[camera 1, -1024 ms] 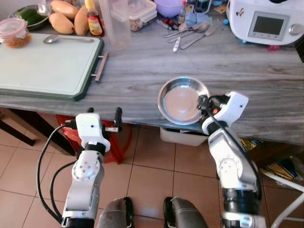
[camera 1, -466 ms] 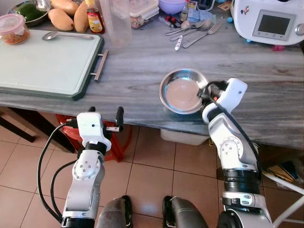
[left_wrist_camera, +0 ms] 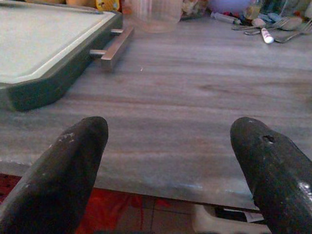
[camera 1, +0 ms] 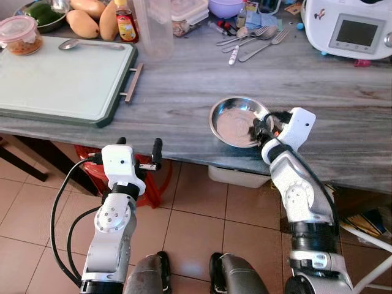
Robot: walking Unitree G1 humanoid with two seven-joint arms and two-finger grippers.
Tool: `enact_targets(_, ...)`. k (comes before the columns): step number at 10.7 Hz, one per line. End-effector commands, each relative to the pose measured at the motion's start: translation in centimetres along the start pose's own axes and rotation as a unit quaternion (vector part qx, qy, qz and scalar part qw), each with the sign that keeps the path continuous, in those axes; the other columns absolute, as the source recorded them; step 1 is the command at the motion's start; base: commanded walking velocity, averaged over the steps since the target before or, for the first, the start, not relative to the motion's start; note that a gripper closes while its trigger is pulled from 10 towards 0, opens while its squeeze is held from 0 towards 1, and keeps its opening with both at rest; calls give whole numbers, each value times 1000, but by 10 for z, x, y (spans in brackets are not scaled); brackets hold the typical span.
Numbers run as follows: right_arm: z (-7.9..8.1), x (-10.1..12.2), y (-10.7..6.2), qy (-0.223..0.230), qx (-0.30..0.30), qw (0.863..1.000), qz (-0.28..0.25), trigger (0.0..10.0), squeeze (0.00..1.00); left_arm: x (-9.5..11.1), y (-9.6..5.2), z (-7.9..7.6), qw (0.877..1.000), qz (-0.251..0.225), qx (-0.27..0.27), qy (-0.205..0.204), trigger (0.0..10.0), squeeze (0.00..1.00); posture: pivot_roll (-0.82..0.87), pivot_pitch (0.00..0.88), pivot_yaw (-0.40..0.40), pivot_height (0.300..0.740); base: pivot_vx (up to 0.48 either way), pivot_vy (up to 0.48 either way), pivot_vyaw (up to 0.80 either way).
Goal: Setting the table
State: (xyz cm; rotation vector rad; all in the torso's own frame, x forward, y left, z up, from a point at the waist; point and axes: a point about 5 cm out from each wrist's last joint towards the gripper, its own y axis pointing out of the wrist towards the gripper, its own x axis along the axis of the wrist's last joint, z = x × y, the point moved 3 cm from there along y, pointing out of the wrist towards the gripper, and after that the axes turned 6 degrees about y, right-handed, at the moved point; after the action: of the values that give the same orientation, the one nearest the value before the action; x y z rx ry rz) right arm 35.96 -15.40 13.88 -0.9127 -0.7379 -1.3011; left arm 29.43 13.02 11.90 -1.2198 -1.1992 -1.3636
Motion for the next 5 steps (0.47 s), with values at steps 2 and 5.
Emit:
enact_targets(2,4,8,-7,-29,13,999,-42,10000,1000,-1,0,0,1000,3,1,-4,10000,0,-29,193,7,740,0,0,0)
enact_targets(5,12,33,-19,-96,36,985,-138,10000,1000,5,0,-1,1000,-6,3,-29,10000,0,-28,184,6,740,0,0,0)
